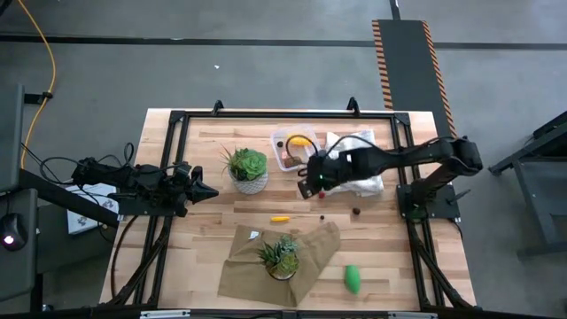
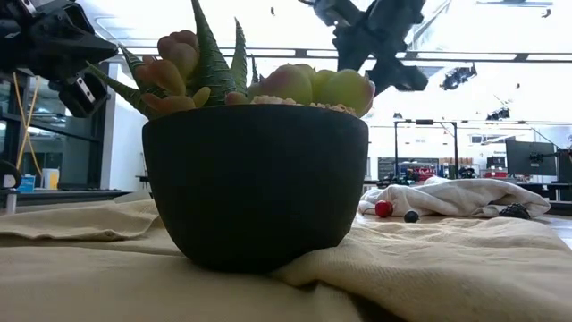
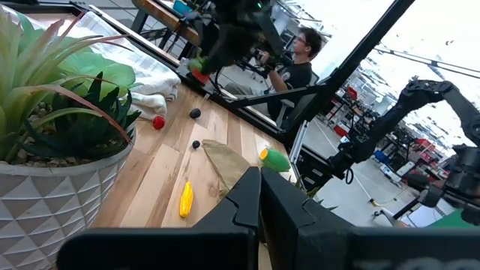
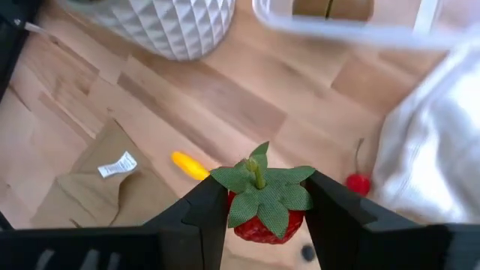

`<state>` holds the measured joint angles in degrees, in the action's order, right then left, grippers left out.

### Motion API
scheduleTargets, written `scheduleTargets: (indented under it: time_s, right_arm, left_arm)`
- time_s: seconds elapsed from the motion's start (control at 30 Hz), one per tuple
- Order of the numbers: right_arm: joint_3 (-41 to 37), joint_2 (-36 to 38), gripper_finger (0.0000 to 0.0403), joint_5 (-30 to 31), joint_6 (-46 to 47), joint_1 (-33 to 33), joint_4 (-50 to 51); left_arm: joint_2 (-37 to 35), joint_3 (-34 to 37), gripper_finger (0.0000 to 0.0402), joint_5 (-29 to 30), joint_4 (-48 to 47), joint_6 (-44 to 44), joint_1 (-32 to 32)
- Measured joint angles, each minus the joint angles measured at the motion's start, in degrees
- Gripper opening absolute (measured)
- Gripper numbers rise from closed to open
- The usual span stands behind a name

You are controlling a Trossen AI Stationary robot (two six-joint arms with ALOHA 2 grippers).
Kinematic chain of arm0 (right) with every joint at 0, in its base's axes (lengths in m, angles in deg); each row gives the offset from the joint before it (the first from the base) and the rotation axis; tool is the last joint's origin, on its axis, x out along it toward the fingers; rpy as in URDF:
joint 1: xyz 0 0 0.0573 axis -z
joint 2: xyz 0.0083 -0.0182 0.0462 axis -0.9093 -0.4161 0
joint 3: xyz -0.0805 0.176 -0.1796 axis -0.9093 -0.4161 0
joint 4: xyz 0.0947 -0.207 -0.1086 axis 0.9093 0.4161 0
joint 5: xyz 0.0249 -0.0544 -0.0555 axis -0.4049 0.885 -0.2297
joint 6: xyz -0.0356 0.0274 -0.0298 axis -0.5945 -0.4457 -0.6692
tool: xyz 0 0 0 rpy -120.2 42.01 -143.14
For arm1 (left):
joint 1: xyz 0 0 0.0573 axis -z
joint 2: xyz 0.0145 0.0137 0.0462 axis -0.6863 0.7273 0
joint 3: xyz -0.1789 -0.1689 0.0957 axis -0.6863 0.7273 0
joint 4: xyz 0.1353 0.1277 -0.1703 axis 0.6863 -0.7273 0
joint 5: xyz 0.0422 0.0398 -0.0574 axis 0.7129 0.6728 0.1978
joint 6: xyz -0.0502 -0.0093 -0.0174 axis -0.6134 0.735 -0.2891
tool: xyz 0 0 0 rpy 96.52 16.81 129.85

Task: Pick and placing Produce into tupperware
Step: Put the red strawberry into the transparent bin

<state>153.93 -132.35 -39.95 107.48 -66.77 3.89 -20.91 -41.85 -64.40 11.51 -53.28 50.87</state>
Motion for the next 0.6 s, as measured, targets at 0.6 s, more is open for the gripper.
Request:
scheduleTargets:
  time_s: [0.6]
  right_arm:
    - [1.42,0.0,0.014,-11.57,-30.3,22.65,-0.05]
  left_arm:
    - [0.0,0.0,0.0001,-0.02,0.0,0.0,0.0]
